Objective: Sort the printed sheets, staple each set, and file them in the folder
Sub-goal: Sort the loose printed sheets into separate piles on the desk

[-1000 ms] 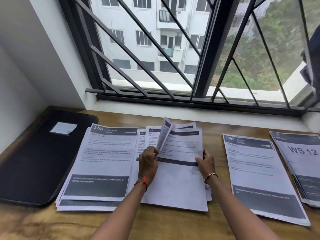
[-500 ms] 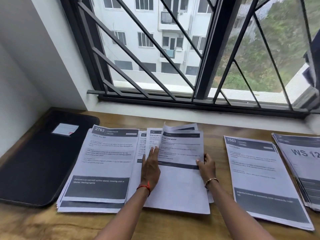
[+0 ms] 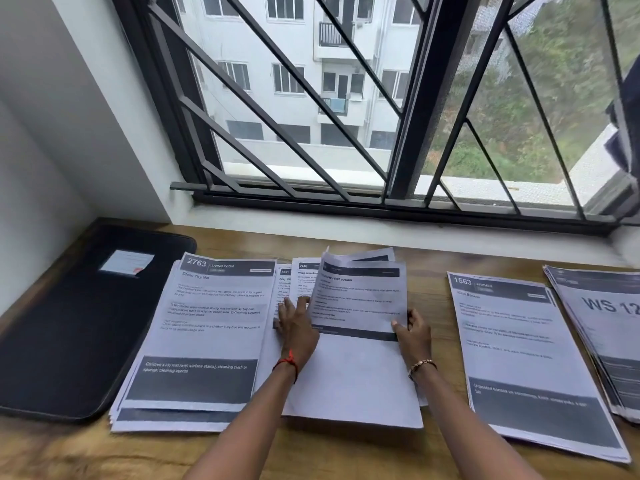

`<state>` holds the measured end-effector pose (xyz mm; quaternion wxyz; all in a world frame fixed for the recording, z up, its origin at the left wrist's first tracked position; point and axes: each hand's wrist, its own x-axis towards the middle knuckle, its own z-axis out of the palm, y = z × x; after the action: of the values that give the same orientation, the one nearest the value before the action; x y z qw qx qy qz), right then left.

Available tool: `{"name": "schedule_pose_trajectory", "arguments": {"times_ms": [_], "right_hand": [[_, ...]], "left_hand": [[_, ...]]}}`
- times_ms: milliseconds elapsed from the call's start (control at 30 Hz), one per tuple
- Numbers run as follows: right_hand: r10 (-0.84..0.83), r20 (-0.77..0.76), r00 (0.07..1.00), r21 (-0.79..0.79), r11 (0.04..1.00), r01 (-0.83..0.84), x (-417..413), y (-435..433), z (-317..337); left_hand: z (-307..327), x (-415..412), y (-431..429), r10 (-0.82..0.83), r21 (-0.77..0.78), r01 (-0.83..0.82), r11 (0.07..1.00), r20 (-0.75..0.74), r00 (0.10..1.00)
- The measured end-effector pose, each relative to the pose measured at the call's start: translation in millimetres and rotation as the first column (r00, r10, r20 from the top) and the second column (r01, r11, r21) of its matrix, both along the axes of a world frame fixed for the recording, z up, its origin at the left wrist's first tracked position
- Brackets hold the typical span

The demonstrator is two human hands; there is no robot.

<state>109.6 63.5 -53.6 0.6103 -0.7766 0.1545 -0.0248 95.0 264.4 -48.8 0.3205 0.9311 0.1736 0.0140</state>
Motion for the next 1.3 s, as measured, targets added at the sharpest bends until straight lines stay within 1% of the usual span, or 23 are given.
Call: {"name": "schedule_pose_trajectory", "arguments": {"times_ms": [67,133,200,267,333,400,500,567,633,700,733,767,833,867,900,933,967,1067,1133,1167,1200,1267,1300], "right_hand": [[-0.003,0.004,1.0,-0.008,1.0,0.003,-0.7,0.3,1.6],[-0.014,-0.003,1.0,-0.058,0.998,0.013,-2.1,3.2,1.5],[-0.017,0.0,1.0,-0.189,0.982,0.016,-5.4,11.0,-1.0],[0.032,0.022,0.999,-0.369,0.929,-0.022,-10.2,22.1,-6.9],[0.093,0.012,0.996,-0.543,0.836,-0.072,-17.7,33.2,-8.6],[0.095,0.012,0.995,-0.671,0.739,-0.062,-21.4,39.4,-9.0],[0.113,-0.056,0.992,-0.754,0.646,-0.116,-17.1,39.6,-12.5],[0.12,-0.086,0.989,-0.781,0.609,-0.142,-15.7,38.5,-14.1],[0.124,-0.112,0.986,-0.799,0.578,-0.164,-16.5,38.6,-13.2],[0.131,-0.118,0.984,-0.811,0.559,-0.171,-17.4,39.1,-14.1],[0.132,-0.119,0.984,-0.813,0.556,-0.173,-17.7,39.0,-13.9],[0.135,-0.12,0.984,-0.81,0.559,-0.176,-17.7,38.7,-14.5],[0.133,-0.105,0.986,-0.802,0.575,-0.163,-17.8,38.4,-14.1],[0.127,-0.102,0.987,-0.797,0.583,-0.158,-18.2,38.8,-12.5],[0.116,-0.103,0.988,-0.791,0.593,-0.152,-18.3,39.5,-10.5],[0.104,-0.106,0.989,-0.788,0.598,-0.147,-18.3,40.0,-9.8],[0.095,-0.11,0.989,-0.787,0.6,-0.145,-18.2,40.3,-9.5],[0.085,-0.116,0.99,-0.786,0.601,-0.144,-19.0,40.4,-9.5],[0.083,-0.104,0.991,-0.779,0.612,-0.133,-19.6,39.9,-10.3],[0.081,-0.095,0.992,-0.778,0.616,-0.125,-19.7,39.6,-10.4],[0.079,-0.086,0.993,-0.777,0.618,-0.117,-19.6,39.6,-10.2],[0.08,-0.076,0.994,-0.781,0.615,-0.109,-19.2,39.4,-10.2],[0.081,-0.074,0.994,-0.786,0.609,-0.108,-19.1,39.3,-10.9]], "left_hand": [[-0.5,-0.6,0.7,0.007,-0.004,-0.006,1.0,0.092,0.996],[-2.1,-4.4,0.5,-0.028,-0.014,0.032,0.999,0.219,0.975],[-6.4,-8.8,0.8,-0.056,-0.078,0.083,0.993,0.302,0.952],[-9.5,-10.0,4.2,-0.045,-0.15,0.096,0.984,0.314,0.948],[-6.5,-8.7,6.8,-0.052,-0.156,0.099,0.983,0.281,0.958],[-1.9,-7.6,8.5,-0.081,-0.11,0.111,0.988,0.249,0.965],[-5.4,-5.9,12.1,-0.061,-0.028,0.068,0.997,0.206,0.977],[-9.8,-3.5,14.3,-0.026,0.066,0.021,0.998,0.074,0.997],[-9.4,-1.6,14.1,-0.017,0.071,0.021,0.997,-0.055,0.998],[-8.2,-0.6,10.7,-0.033,0.035,0.036,0.999,-0.09,0.995],[-7.4,-0.7,8.9,-0.044,0.013,0.045,0.999,-0.074,0.996],[-7.9,-1.4,7.6,-0.057,-0.011,0.057,0.998,-0.019,0.998],[-10.0,-5.2,7.1,-0.08,-0.065,0.095,0.993,0.2,0.977],[-12.6,-7.3,7.4,-0.103,-0.087,0.138,0.987,0.322,0.941],[-15.0,-9.3,6.9,-0.122,-0.107,0.18,0.978,0.406,0.906],[-16.5,-11.1,6.0,-0.128,-0.126,0.204,0.971,0.445,0.887],[-16.5,-11.9,5.1,-0.11,-0.154,0.198,0.968,0.448,0.887],[-11.6,-8.7,6.3,-0.035,-0.228,0.136,0.964,0.398,0.917],[-6.9,-5.6,8.1,-0.056,-0.184,0.128,0.975,0.353,0.934],[-6.5,-3.8,9.4,-0.064,-0.152,0.11,0.982,0.283,0.957],[-6.7,-3.1,10.7,-0.051,-0.114,0.072,0.991,0.18,0.982],[-9.0,-4.6,12.3,-0.017,-0.035,0.017,0.999,0.0,1.0],[-10.9,-5.2,12.5,-0.02,-0.018,0.02,1.0,-0.032,0.999]]}}
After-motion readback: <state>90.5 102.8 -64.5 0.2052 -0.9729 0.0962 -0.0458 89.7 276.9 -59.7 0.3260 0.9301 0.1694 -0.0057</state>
